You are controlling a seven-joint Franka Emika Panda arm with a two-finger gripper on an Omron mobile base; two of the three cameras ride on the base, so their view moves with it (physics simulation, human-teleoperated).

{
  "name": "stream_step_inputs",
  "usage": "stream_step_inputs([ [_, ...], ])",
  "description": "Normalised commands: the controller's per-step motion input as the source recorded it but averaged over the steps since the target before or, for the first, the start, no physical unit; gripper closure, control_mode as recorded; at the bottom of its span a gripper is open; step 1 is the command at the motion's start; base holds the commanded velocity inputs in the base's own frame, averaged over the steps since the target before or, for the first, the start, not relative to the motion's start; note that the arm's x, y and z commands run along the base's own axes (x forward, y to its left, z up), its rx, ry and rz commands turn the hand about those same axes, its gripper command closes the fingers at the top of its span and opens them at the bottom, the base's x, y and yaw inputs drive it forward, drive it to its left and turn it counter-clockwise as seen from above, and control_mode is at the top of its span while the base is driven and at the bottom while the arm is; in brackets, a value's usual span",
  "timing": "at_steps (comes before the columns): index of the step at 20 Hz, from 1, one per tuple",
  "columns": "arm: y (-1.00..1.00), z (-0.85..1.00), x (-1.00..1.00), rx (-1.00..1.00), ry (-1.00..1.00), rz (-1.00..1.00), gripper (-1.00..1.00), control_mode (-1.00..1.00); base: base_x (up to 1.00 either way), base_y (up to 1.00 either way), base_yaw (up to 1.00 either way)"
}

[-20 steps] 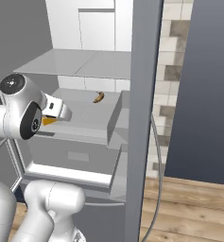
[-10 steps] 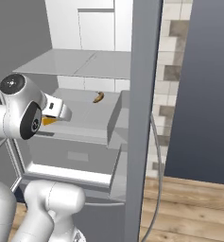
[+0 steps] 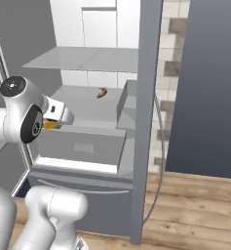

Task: Pick the cheese from the fridge and the cheese grater from the cabinet and place them next to the salad bowl.

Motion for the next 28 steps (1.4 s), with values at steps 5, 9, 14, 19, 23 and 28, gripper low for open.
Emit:
stream_step_inputs([
  [5, 0.00, 0.00, 0.00, 0.00, 0.00, 0.00, 1.00, 1.00, -0.68, 0.00, 0.00],
  [9, 0.00, 0.00, 0.00, 0.00, 0.00, 0.00, 1.00, 1.00, -0.69, 0.00, 0.04],
  [14, 0.00, 0.00, 0.00, 0.00, 0.00, 0.00, 1.00, 1.00, -0.69, 0.00, 0.02],
  [19, 0.00, 0.00, 0.00, 0.00, 0.00, 0.00, 1.00, 1.00, -0.48, -0.01, 0.26],
  [23, 0.00, 0.00, 0.00, 0.00, 0.00, 0.00, 1.00, 1.00, -0.29, -0.04, 0.67],
  [28, 0.00, 0.00, 0.00, 0.00, 0.00, 0.00, 1.00, 1.00, -0.15, -0.04, 0.73],
])
